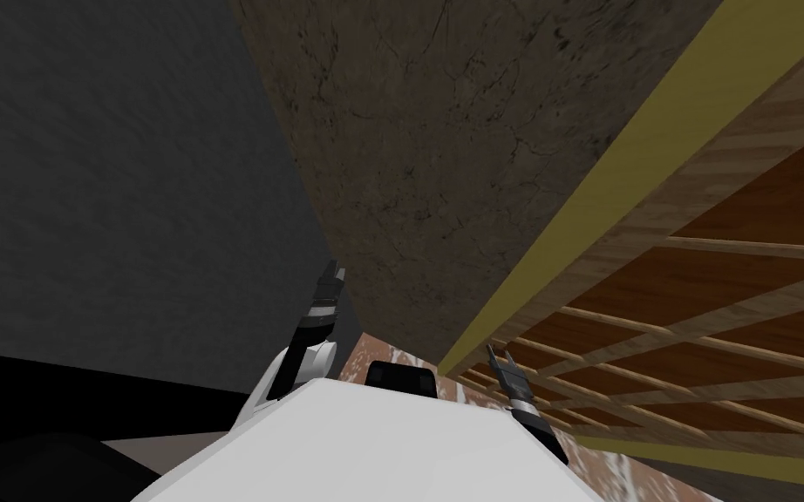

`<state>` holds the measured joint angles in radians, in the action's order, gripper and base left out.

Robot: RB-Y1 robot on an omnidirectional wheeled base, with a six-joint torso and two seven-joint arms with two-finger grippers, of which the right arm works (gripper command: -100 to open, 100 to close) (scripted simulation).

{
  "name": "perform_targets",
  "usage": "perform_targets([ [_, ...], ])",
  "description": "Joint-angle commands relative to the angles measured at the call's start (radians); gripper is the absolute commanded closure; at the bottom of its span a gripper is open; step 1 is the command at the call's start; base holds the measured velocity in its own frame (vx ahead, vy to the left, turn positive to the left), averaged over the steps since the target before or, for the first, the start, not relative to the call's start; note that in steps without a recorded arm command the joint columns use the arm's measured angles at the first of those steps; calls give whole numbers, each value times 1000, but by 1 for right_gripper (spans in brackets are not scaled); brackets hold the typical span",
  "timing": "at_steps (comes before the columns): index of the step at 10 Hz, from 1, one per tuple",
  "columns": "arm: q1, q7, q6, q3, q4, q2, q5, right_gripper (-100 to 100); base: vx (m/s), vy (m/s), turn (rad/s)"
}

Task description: Pull the door open

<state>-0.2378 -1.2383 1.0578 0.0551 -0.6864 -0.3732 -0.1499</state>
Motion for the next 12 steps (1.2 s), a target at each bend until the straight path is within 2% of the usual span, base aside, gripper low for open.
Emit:
perform_targets([
  [1, 1, 0, -1, 1, 1, -1, -1, 100, -35, 4, -3],
  [5, 1, 0, -1, 1, 1, -1, -1, 100, -8, 0, 4],
  [12, 17, 152, -13, -1, 5, 5, -28, 100, -64, -13, 49],
])
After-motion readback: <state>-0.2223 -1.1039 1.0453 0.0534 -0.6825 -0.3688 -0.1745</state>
